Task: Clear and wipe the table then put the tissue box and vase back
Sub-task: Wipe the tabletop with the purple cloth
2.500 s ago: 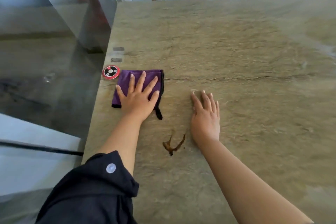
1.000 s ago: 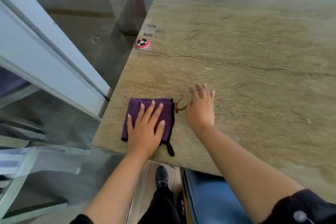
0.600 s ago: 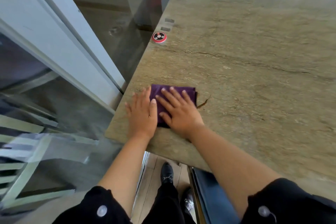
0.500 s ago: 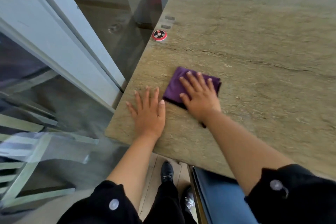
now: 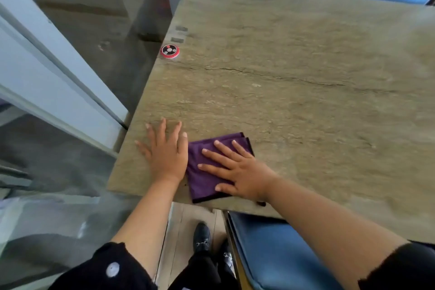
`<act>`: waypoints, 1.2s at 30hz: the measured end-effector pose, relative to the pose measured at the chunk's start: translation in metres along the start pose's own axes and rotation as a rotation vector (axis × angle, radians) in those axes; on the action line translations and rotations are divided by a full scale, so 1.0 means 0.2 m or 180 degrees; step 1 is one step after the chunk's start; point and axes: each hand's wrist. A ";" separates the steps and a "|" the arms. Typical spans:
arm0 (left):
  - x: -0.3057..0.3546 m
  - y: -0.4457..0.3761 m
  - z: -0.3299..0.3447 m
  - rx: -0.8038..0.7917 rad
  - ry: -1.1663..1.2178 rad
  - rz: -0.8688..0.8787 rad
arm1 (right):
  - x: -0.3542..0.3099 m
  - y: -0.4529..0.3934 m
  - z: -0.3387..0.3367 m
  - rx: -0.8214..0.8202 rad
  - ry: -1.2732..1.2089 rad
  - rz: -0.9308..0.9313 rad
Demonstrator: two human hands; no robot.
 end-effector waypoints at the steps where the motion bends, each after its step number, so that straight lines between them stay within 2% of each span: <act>1: 0.03 0.00 0.01 0.0011 0.0054 0.0144 | 0.09 0.05 0.00 0.0009 0.0006 0.0281; 3: 0.10 0.01 0.05 -0.0036 0.0204 0.0645 | 0.23 0.09 -0.02 0.0165 -0.0143 0.1338; 5: 0.17 0.03 0.08 -0.0148 0.0338 0.1039 | 0.29 0.05 -0.05 -0.0005 -0.0547 0.2411; 7: 0.21 0.05 0.11 -0.0130 0.0470 0.1204 | 0.20 -0.02 -0.09 -0.0179 -0.0777 0.2844; 9: 0.21 0.04 0.10 -0.0074 0.0994 0.1055 | 0.04 -0.07 -0.10 -0.0209 -0.0823 0.2465; 12: 0.17 -0.04 0.05 -0.0387 0.2077 0.0567 | -0.15 -0.02 -0.05 -0.0102 -0.0662 0.1426; 14: 0.11 -0.07 0.00 -0.0492 0.1926 0.0811 | -0.08 0.03 -0.04 -0.0117 -0.0447 0.0973; 15: 0.08 -0.08 -0.02 -0.0463 0.1681 0.1047 | -0.03 0.03 -0.05 -0.0182 -0.0378 0.0956; 17: -0.01 -0.05 -0.05 -0.0246 0.1139 0.1300 | 0.05 -0.01 -0.06 -0.0187 -0.0439 0.1442; 20: -0.16 0.00 -0.08 0.0018 0.0666 0.1102 | 0.02 -0.21 -0.10 -0.0113 -0.0755 0.2423; 22: -0.22 0.02 -0.10 -0.0048 0.0839 0.1023 | -0.07 -0.35 -0.12 -0.0155 -0.0879 0.2541; 25: -0.25 0.00 -0.13 -0.0133 0.1351 0.0908 | -0.24 -0.44 -0.13 -0.0096 -0.0683 0.1939; 28: -0.26 -0.01 -0.13 -0.0061 0.1817 0.0631 | -0.41 -0.38 -0.08 0.0039 -0.0396 0.0893; 30: -0.27 -0.03 -0.13 -0.0028 0.2057 0.0482 | -0.41 -0.25 -0.05 0.0083 -0.0218 0.0156; 33: -0.24 -0.04 -0.11 -0.0096 0.1609 0.0576 | -0.22 -0.07 -0.02 -0.0074 0.0076 -0.0596; 34: -0.23 -0.03 -0.10 -0.0077 0.1395 0.0635 | -0.14 -0.02 -0.02 -0.0123 0.0116 -0.0628; 36: -0.20 -0.01 -0.07 0.0005 0.1162 0.0705 | -0.01 0.01 -0.03 -0.0185 0.0098 -0.0101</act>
Point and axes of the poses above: each hand's wrist, its own y-axis away from the middle knuckle, its own z-axis out of the palm, x = y × z, and after that the axes turned 2 degrees about z, right-handed
